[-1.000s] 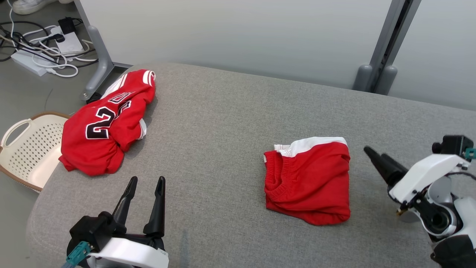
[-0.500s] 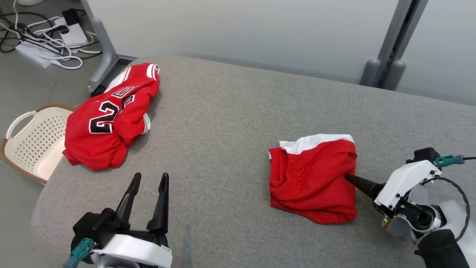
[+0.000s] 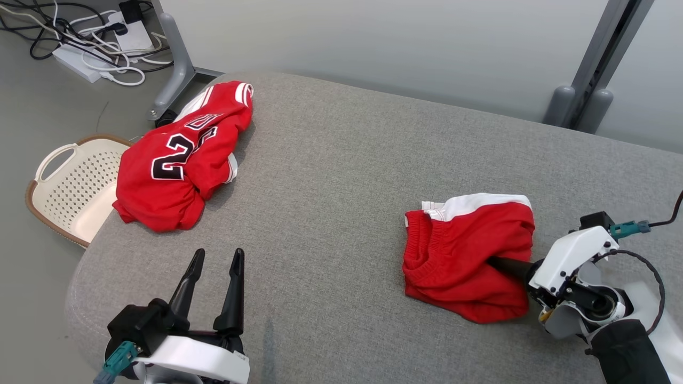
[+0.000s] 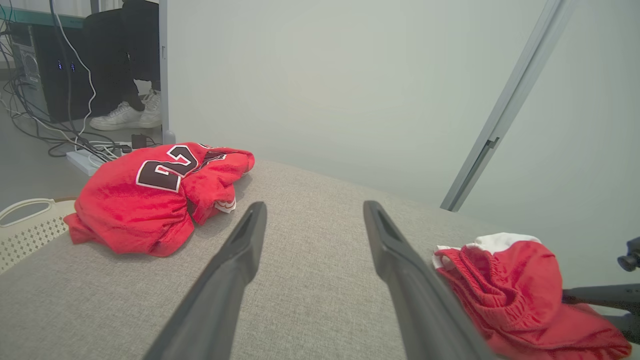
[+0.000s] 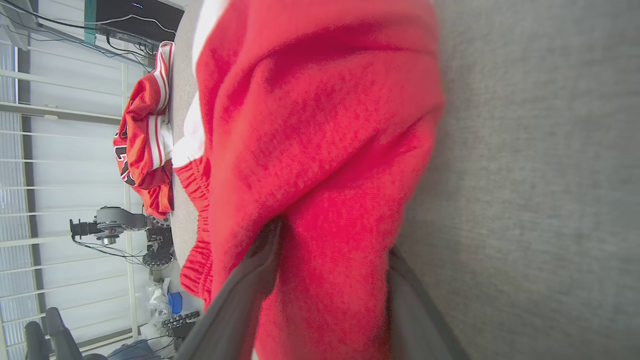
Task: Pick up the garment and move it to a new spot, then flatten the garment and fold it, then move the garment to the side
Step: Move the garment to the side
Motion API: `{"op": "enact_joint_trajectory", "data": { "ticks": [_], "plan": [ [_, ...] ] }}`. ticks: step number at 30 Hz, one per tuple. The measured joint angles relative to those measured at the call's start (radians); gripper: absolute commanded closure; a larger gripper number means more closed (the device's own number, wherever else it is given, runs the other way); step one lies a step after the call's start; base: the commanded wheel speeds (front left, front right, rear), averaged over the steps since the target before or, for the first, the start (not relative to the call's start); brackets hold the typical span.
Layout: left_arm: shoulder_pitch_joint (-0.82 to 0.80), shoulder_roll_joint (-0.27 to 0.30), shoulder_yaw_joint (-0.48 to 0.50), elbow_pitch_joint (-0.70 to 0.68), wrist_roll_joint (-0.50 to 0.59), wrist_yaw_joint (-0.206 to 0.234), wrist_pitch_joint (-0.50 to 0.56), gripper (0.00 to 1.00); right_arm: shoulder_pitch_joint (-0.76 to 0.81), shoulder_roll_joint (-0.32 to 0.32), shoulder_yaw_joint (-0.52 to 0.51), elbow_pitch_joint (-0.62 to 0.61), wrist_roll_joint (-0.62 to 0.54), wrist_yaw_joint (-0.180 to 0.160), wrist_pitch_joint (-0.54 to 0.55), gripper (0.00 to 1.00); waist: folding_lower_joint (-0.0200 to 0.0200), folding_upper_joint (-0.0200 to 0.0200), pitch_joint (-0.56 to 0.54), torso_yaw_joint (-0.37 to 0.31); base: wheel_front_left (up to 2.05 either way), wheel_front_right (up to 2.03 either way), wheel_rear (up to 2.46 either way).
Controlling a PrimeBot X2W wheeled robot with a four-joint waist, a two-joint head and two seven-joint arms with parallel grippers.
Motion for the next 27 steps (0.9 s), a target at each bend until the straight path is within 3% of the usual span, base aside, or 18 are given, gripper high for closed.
{"op": "enact_joint_trajectory", "data": {
  "ticks": [10,15,27],
  "plan": [
    [0.0,-0.001,0.014,-0.004,0.005,-0.002,-0.001,0.0,0.001,-0.021,0.068,-0.155,0.007,0.0,-0.026,1.0,0.0,0.0,-0.005,-0.034,0.0,0.0,0.0],
    [-0.006,-0.004,0.009,-0.013,0.014,-0.01,-0.001,0.0,-0.021,-0.137,0.131,-0.23,-0.042,0.0,-0.06,1.0,0.0,0.0,0.015,-0.085,0.0,0.0,0.0],
    [-0.124,-0.004,-0.019,-0.03,0.046,-0.022,0.001,0.0,-0.181,-0.309,0.177,-0.326,0.007,0.0,-0.059,1.0,0.0001,0.0,0.165,-0.18,0.0,0.0,0.0]
  ]
}}
